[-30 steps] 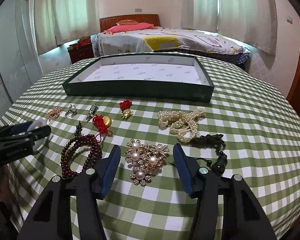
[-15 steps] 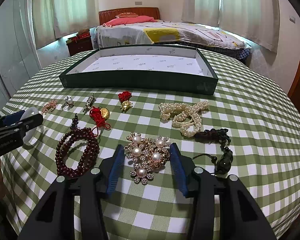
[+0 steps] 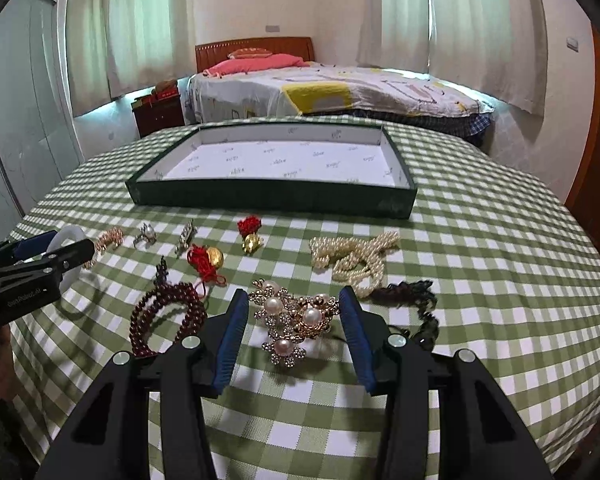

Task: Organize jewelry
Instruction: 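Grasp the white jade bangle with the left tool while the right tool grasps the pearl flower brooch, then carry the bangle and brooch into the green box and open both tools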

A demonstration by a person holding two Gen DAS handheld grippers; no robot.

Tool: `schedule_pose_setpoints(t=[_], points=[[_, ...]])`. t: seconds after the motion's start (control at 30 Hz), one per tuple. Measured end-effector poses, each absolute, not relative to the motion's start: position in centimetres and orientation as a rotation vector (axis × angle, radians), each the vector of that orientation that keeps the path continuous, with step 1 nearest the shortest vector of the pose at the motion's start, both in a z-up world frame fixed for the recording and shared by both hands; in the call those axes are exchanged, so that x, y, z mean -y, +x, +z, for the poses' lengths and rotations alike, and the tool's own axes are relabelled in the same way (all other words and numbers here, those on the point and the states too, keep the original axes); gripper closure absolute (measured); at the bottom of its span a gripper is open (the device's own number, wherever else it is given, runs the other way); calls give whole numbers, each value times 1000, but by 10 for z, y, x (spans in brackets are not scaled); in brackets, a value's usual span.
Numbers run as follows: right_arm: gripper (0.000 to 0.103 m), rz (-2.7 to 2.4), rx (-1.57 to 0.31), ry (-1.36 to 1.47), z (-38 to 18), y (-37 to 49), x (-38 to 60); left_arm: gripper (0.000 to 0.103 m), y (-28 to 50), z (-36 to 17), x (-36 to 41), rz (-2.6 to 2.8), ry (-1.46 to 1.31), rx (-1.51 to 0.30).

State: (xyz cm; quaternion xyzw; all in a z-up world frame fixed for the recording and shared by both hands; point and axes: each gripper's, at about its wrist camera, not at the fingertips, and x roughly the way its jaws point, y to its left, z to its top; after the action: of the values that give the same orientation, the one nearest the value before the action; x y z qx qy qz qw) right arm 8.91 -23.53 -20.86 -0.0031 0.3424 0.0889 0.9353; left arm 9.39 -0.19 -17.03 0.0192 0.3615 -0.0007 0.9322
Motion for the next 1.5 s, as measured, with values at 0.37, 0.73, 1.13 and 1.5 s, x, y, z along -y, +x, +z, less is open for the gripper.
schedule_pose_setpoints(t=[0.37, 0.73, 1.13, 1.5], points=[[56, 173, -591, 37, -161, 100, 247, 35, 111, -134, 2, -14, 12, -669], [56, 169, -491, 45, -124, 170, 255, 35, 182, -89, 24, -58, -9, -576], [56, 183, -686, 8, -183, 259, 253, 35, 279, -154, 38, -79, -21, -750], [56, 166, -830, -11, -215, 283, 261, 35, 299, -197, 37, -71, 4, -866]])
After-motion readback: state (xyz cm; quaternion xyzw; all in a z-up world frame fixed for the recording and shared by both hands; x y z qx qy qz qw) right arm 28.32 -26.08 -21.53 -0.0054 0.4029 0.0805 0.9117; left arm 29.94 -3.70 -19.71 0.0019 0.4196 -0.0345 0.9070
